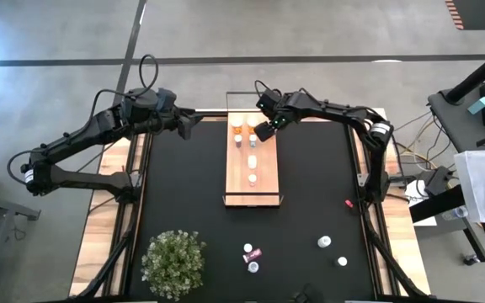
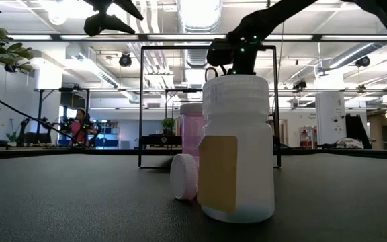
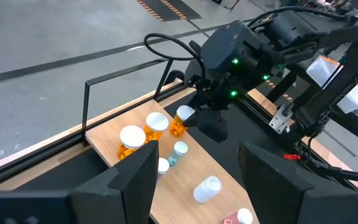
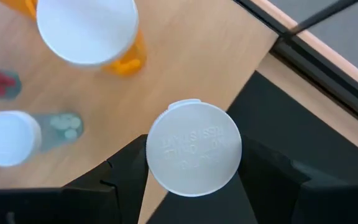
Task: Pick and place medicine bottles onto shelf by color
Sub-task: Put the orange pill bottle aligned with the orange pill bottle on the shelf, then put the blue pill bottle aligned with the other blue pill bottles on the shelf
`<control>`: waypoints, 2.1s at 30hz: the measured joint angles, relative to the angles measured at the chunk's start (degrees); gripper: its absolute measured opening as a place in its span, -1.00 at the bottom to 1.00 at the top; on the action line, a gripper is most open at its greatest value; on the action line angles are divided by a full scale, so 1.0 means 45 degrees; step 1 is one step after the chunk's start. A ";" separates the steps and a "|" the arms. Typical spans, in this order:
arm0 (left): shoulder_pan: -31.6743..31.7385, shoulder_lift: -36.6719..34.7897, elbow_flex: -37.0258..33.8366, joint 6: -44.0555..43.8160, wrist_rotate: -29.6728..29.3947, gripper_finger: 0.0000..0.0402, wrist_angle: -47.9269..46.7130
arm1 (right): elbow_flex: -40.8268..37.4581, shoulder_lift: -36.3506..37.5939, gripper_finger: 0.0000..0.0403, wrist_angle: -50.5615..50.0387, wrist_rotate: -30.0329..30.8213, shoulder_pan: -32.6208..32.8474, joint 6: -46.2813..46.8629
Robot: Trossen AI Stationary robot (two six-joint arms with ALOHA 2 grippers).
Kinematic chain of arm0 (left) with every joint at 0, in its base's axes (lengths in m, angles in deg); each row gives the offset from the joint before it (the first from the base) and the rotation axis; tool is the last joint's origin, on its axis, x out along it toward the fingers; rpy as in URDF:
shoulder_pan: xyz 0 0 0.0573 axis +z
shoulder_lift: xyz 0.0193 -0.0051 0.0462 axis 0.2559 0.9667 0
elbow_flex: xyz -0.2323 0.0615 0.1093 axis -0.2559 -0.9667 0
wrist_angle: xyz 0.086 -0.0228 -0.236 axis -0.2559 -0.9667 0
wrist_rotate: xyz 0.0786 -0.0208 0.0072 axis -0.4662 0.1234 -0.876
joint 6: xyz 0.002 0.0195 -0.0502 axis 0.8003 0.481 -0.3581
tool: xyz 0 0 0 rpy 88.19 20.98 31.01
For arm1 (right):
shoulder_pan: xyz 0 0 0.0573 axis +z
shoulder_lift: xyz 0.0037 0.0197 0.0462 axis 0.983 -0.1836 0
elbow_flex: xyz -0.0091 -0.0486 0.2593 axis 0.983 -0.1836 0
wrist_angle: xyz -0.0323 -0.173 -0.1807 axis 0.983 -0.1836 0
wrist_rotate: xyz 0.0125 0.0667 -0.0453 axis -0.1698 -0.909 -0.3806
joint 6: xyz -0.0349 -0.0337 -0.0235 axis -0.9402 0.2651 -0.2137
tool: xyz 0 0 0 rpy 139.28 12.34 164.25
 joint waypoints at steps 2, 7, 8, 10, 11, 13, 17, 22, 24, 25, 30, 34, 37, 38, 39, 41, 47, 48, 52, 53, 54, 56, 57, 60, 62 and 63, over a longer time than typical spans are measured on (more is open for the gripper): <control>-0.0004 0.0000 0.0000 0.0000 0.0000 0.01 0.0005 | 0.0023 -0.0086 0.07 0.0148 0.0046 0.0000 0.0000; 0.0001 0.0000 0.0000 0.0000 0.0000 0.01 0.0000 | 0.0033 -0.0216 0.07 0.0277 0.0428 0.0000 -0.0001; -0.0003 0.0000 0.0000 0.0000 0.0000 0.01 0.0000 | 0.0027 -0.0216 0.07 0.0416 0.0528 0.0000 0.0003; -0.0004 0.0000 0.0000 0.0000 0.0000 0.01 0.0002 | 0.0029 -0.0216 0.07 0.0713 0.0580 0.0000 0.0000; 0.0001 0.0000 0.0000 0.0000 0.0000 0.01 0.0000 | 0.0071 -0.0221 0.07 0.0703 0.0573 -0.0002 0.0002; -0.0001 0.0000 0.0000 0.0000 0.0000 0.01 -0.0003 | 0.0207 -0.0279 0.07 0.0743 0.0573 -0.0022 0.0000; 0.0001 0.0000 0.0000 0.0005 0.0000 0.01 -0.0010 | 0.0210 -0.0293 0.07 0.0785 0.0573 -0.0026 0.0005; 0.0001 0.0000 0.0000 0.0005 0.0000 0.01 -0.0015 | 0.0167 -0.0293 0.07 0.0788 0.0575 -0.0024 0.0005; -0.0001 0.0000 0.0000 0.0033 0.0000 0.01 -0.0015 | 0.0158 -0.0293 0.07 0.0788 0.0575 -0.0024 -0.0011; -0.0002 0.0000 0.0000 0.0066 0.0000 0.01 -0.0015 | 0.0158 -0.0293 0.07 0.0791 0.0574 -0.0024 -0.0073; 0.0001 0.0000 0.0000 0.0073 0.0000 0.01 -0.0019 | 0.0139 -0.0293 0.07 0.0865 0.0575 -0.0024 -0.0243; -0.0001 0.0000 0.0000 0.0073 0.0000 0.01 -0.0019 | 0.0133 -0.0293 0.07 0.1177 0.0573 -0.0019 -0.0373; 0.0001 0.0000 0.0000 0.0073 0.0000 0.01 -0.0024 | 0.0133 -0.0293 0.09 0.1184 0.0561 -0.0019 -0.0418; 0.0001 0.0000 0.0000 0.0073 0.0000 0.01 -0.0024 | 0.0133 -0.0293 0.11 0.1170 0.0566 -0.0019 -0.0423; 0.0001 0.0000 0.0000 0.0077 0.0000 0.01 -0.0024 | 0.0133 -0.0293 0.14 0.1162 0.0561 -0.0019 -0.0423; 0.0001 0.0000 0.0000 0.0078 0.0000 0.01 -0.0024 | 0.0133 -0.0293 0.20 0.1167 0.0561 -0.0019 -0.0427; 0.0000 0.0000 0.0000 0.0087 0.0000 0.01 -0.0029 | 0.0360 -0.0234 0.36 0.0553 0.0551 -0.0019 -0.0462; -0.0003 0.0000 0.0000 0.0088 0.0000 0.01 -0.0029 | 0.0569 -0.0202 0.38 0.0304 0.0556 -0.0019 -0.0471; 0.0001 0.0000 -0.0003 0.0143 0.0000 0.01 -0.0045 | 0.1669 0.0072 0.40 -0.0876 0.0566 -0.0002 -0.0662; 0.0001 0.0000 0.0000 0.0240 0.0000 0.01 -0.0049 | 0.1912 0.0168 0.40 -0.1102 0.0570 0.0007 -0.0755; 0.0001 0.0000 -0.0005 0.0319 0.0002 0.01 -0.0049 | 0.2113 0.0283 0.41 -0.1309 0.0569 0.0033 -0.0841; 0.0001 0.0000 -0.0005 0.0325 0.0005 0.01 -0.0054 | 0.2497 0.0497 0.41 -0.1823 0.0564 0.0139 -0.0987; 0.0001 0.0000 -0.0005 0.0326 0.0005 0.01 -0.0059 | 0.2668 0.0639 0.41 -0.2179 0.0547 0.0207 -0.1008; 0.0001 0.0013 -0.0005 0.0330 0.0005 0.01 -0.0083 | 0.3026 0.1141 0.39 -0.3474 0.0546 0.0505 -0.1035; 0.0001 0.0019 -0.0005 0.0333 0.0005 0.01 -0.0092 | 0.3053 0.1522 0.38 -0.4458 0.0557 0.0792 -0.1016; -0.0003 0.0055 -0.0005 0.0340 0.0005 0.01 -0.0083 | 0.3024 0.1732 0.37 -0.4886 0.0556 0.0954 -0.0953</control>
